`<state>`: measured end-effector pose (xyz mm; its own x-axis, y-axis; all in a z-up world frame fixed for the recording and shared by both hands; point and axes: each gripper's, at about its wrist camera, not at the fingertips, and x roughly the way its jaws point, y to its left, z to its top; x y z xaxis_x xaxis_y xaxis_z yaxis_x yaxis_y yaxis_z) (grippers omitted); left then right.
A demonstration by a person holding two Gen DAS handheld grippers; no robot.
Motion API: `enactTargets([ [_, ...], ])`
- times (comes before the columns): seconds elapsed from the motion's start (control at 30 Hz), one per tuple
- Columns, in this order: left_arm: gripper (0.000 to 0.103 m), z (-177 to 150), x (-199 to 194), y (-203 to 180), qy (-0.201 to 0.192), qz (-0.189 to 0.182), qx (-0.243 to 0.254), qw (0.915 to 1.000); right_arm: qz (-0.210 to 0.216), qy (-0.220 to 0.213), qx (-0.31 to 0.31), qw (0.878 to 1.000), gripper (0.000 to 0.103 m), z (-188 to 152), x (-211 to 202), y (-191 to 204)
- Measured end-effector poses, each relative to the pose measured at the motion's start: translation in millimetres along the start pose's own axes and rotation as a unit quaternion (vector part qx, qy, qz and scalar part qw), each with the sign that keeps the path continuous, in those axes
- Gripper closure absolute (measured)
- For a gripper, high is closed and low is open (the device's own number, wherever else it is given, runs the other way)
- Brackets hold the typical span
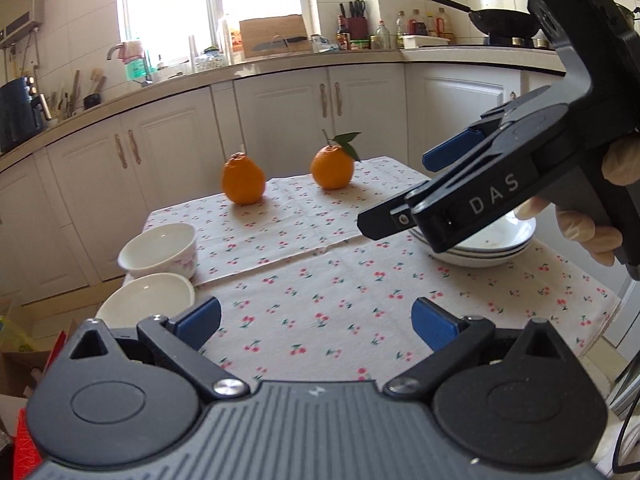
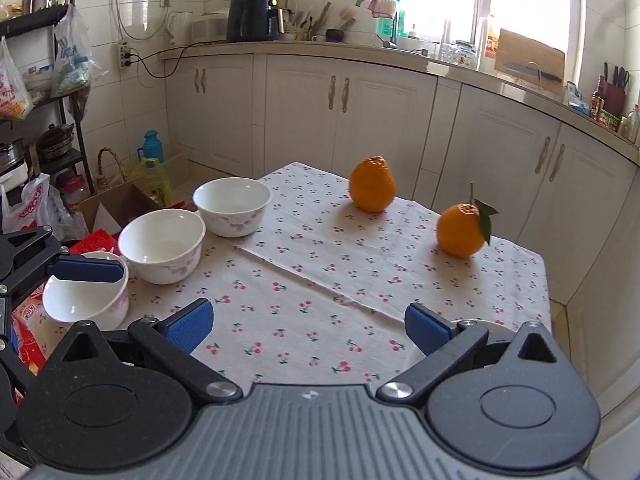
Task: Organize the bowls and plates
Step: 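Move the right tool to a white bowl and grip its rim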
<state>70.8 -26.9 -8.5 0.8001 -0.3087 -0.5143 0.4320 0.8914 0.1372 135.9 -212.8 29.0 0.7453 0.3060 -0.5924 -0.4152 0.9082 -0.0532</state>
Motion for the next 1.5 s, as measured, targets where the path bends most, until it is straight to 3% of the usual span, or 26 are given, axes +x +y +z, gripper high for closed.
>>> enactTargets([
  [0.33, 0.002, -41.2, -43.7, 47.9, 0.007, 0.075, -0.026, 0.9968, 0.054, 0.018, -0.033, 0.998, 0.0, 6.7, 26.0, 74.9],
  [0.63, 0.002, -76.0, -58.1, 83.3, 0.031, 0.101, -0.052, 0.9931, 0.11, 0.027, -0.044, 0.993, 0.0, 23.4, 53.2, 122.4],
  [0.9, 0.002, -100.4, -45.4, 99.4, 0.053, 0.093, -0.067, 0.992, 0.153, 0.062, -0.049, 0.985, 0.0, 26.9, 82.6, 150.3],
  [1.2, 0.003, -97.6, -26.5, 100.0, 0.046, 0.044, -0.057, 0.9963, 0.174, 0.086, -0.04, 0.98, 0.002, 25.2, 102.1, 155.4],
  [1.4, 0.004, -95.0, -18.6, 100.3, 0.043, 0.026, -0.057, 0.9971, 0.194, 0.101, -0.032, 0.975, 0.016, 24.1, 111.8, 155.0],
  [1.5, 0.012, -94.6, -16.6, 100.9, 0.044, 0.021, -0.059, 0.9971, 0.201, 0.107, -0.029, 0.973, 0.022, 24.0, 117.0, 154.8],
])
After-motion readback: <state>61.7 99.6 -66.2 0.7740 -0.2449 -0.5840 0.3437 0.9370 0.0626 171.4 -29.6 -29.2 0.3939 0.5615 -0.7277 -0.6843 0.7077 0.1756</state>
